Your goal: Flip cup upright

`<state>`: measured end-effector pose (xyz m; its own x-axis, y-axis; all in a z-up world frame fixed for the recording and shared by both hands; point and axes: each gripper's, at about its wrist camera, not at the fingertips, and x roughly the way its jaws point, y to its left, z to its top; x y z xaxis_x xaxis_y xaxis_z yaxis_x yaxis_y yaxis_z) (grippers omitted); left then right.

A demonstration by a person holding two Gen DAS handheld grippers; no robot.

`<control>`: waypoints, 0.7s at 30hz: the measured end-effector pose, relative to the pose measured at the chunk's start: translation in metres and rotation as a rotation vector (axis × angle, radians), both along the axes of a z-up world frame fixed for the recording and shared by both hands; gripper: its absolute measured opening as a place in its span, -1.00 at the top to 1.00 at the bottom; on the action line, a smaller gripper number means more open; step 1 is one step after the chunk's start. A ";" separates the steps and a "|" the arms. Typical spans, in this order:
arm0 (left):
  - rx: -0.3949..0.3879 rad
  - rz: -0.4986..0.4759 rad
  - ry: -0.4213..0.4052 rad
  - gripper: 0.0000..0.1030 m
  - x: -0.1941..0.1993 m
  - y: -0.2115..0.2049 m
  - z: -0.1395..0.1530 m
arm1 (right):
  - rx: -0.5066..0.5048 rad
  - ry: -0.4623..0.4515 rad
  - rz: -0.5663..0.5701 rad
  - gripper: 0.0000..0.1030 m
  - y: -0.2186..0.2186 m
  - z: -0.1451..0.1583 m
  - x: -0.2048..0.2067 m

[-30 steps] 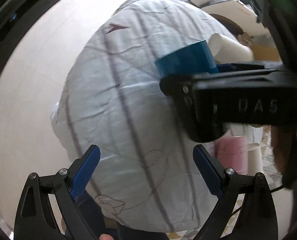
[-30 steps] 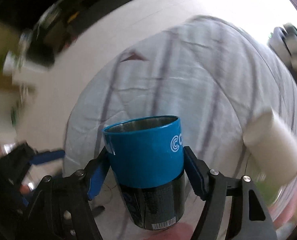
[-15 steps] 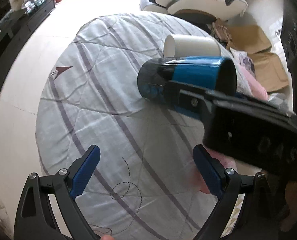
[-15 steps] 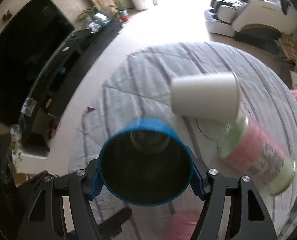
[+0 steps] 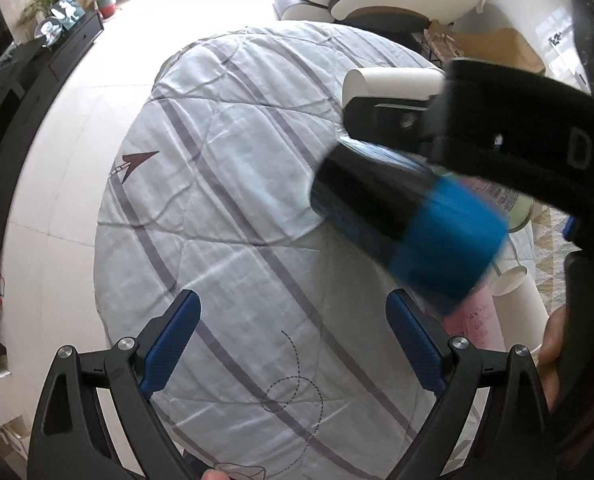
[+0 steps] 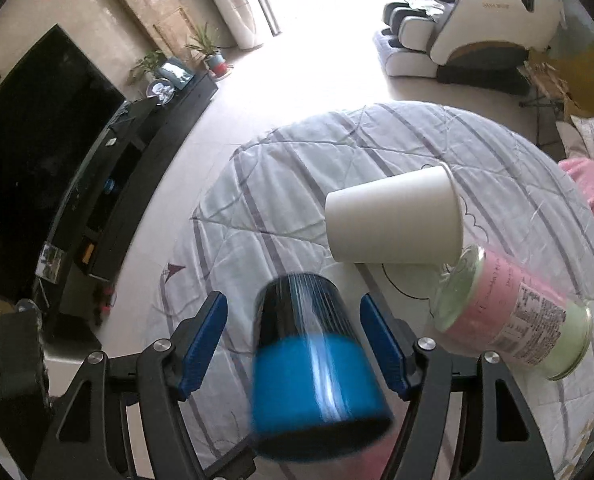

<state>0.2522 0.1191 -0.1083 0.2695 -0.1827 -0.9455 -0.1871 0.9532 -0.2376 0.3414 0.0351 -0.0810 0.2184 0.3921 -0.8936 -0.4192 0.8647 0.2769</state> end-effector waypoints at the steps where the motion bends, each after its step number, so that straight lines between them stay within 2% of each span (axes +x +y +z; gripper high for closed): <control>1: 0.001 -0.004 0.005 -0.85 0.001 0.000 -0.001 | 0.005 0.010 -0.011 -0.37 -0.001 -0.003 0.000; 4: 0.007 -0.023 0.009 -0.85 -0.003 0.003 -0.001 | 0.018 0.032 -0.037 -0.37 -0.011 -0.002 -0.003; 7: 0.017 -0.062 0.018 -0.85 -0.008 0.010 0.003 | 0.054 0.042 -0.097 -0.37 -0.031 0.012 -0.016; 9: 0.074 -0.133 -0.013 -0.85 -0.008 0.012 0.015 | 0.072 0.043 -0.137 -0.40 -0.043 0.023 -0.025; 11: 0.110 -0.267 -0.050 -0.86 -0.003 0.008 0.028 | 0.088 0.043 -0.215 -0.53 -0.062 0.039 -0.041; 13: 0.172 -0.432 -0.098 -0.90 0.003 -0.003 0.042 | 0.092 0.034 -0.299 -0.55 -0.080 0.050 -0.055; 17: 0.361 -0.945 -0.264 -0.95 0.003 -0.045 0.067 | 0.099 0.083 -0.522 -0.58 -0.117 0.056 -0.083; 19: 0.393 -1.130 -0.320 -0.96 0.006 -0.060 0.071 | 0.130 0.112 -0.658 -0.58 -0.131 0.052 -0.100; 20: 0.397 -1.246 -0.334 -0.96 0.009 -0.070 0.069 | 0.144 0.125 -0.715 -0.58 -0.135 0.048 -0.108; 21: 0.411 -1.322 -0.340 -0.96 0.012 -0.079 0.067 | 0.168 0.145 -0.786 -0.58 -0.137 0.043 -0.117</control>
<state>0.2645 0.0404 -0.0412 0.3403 -0.2075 -0.9171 0.8886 0.3900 0.2415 0.2242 -0.1023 -0.0375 0.3726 0.3036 -0.8769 0.3425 0.8333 0.4340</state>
